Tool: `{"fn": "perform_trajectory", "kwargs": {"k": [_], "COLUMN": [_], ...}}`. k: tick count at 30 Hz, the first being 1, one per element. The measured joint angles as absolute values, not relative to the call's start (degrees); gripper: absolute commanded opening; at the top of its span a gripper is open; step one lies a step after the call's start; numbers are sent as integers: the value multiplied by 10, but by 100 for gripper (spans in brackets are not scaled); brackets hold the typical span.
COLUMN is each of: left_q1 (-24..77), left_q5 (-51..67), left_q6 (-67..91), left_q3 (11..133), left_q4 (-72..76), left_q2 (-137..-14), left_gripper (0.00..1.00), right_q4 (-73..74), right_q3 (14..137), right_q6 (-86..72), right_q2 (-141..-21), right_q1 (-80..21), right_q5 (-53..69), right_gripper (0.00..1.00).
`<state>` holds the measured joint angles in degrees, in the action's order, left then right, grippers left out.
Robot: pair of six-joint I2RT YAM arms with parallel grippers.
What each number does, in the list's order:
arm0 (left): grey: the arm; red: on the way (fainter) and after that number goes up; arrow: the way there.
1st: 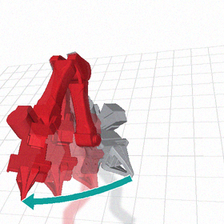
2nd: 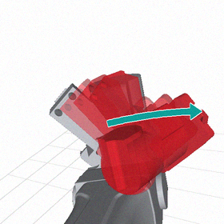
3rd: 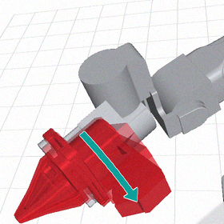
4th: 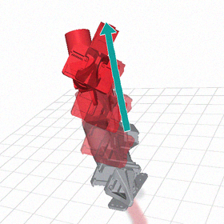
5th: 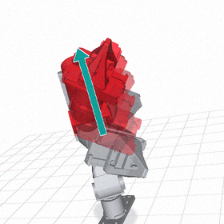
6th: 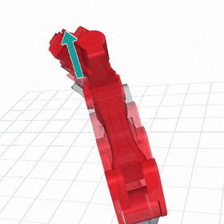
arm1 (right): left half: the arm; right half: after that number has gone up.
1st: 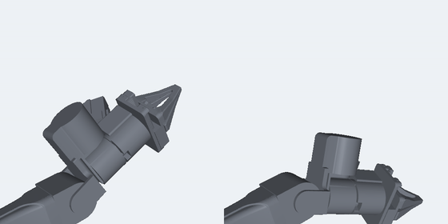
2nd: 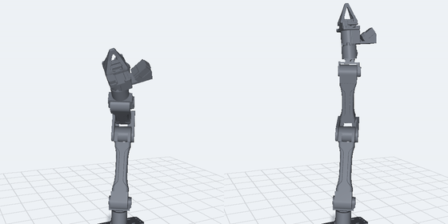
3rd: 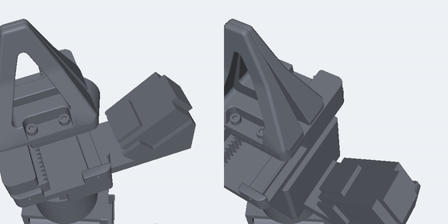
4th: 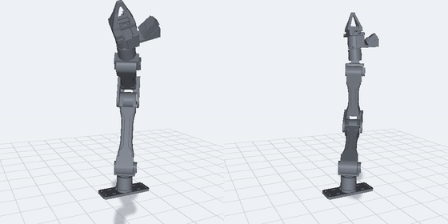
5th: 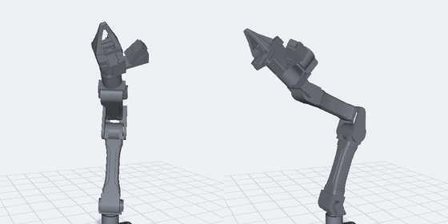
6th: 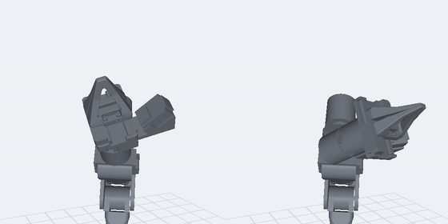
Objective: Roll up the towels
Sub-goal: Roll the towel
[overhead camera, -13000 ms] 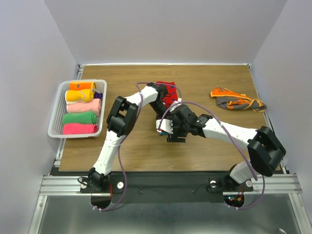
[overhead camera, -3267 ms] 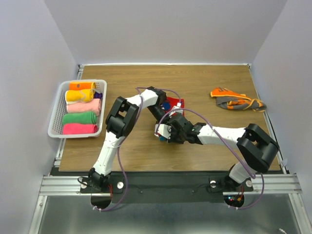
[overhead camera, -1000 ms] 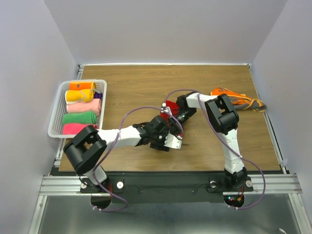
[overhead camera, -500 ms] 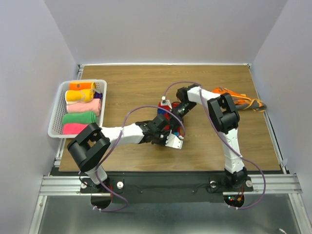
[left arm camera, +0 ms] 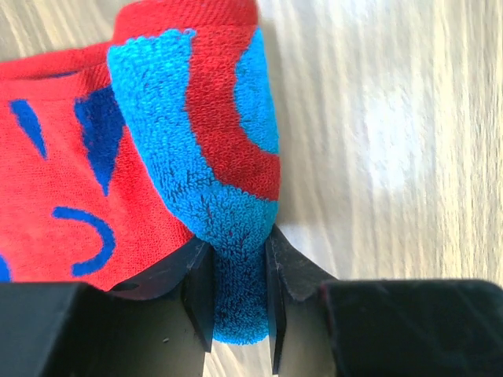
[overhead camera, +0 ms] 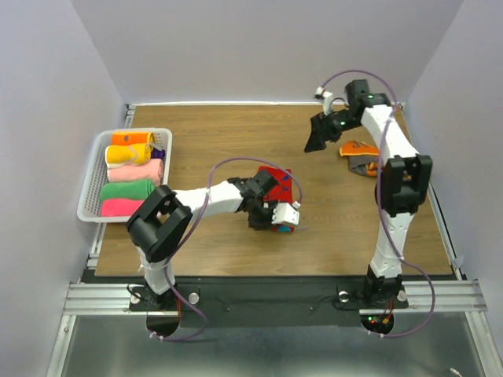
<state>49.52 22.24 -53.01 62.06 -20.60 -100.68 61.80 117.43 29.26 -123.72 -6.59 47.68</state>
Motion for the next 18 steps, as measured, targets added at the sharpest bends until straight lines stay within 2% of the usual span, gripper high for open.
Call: {"fn": "perform_trajectory", "kwargs": {"k": [4,6,10,11,15,18], "left_q1": [446,423,374,368,349,338], "left_q5": [297,326,391,399,436,460], "left_q6": [-529,-533,-544,-546,-552,-555], "left_q3": [704,738,835,851,943,1011], "left_q4": [-275,-304,-391,-406,-492,-560], "left_q2": [-1070,-1097,-1169,-1183,-1248,-1298], "left_gripper": [35,35,35,35,35,36], "right_q4": [594,587,565,564,517,484], "right_q3": [1103,1042,918,907,811,735], "right_q6": [296,312,341,344,351,354], "right_q2": [-1126,-1031,-860,-848,-753,-738], "right_q1": [-22,-10,-36,-41,-165,-273], "right_q5": [455,438,418,415,353,298], "right_gripper": [100,100,100,100,100,100]}}
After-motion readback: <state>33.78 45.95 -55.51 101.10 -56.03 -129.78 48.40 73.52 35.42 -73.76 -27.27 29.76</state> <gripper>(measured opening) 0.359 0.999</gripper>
